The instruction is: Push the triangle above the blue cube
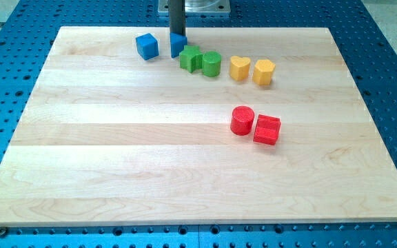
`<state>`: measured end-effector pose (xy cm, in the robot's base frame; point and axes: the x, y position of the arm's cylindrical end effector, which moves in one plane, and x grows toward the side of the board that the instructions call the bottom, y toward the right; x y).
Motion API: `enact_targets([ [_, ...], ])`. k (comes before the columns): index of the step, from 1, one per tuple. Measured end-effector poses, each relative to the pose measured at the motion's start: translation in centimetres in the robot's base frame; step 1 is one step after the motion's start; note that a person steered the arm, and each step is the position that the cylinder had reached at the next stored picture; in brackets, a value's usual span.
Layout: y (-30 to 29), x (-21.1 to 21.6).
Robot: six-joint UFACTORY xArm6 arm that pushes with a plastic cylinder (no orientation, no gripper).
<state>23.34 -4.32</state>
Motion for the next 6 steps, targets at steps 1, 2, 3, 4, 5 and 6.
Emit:
enact_targets([
  [1, -7.2, 3.2],
  [2, -10.1, 7.0],
  [3, -13.5, 5.1],
  [4, -11.0, 2.2],
  [5, -3.1, 2.1],
  [6, -0.8, 0.7],
])
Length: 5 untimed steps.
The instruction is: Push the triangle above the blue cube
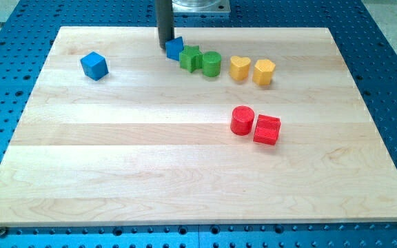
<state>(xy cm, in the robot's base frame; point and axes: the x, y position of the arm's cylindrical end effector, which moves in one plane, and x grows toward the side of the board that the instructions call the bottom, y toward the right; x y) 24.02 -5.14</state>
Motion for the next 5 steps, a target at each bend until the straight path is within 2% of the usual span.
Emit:
enact_targets([
  [1, 4.8, -1.1],
  [2, 5.9, 0.9],
  [3, 2.4, 3.2],
  [5, 0.8, 4.2],
])
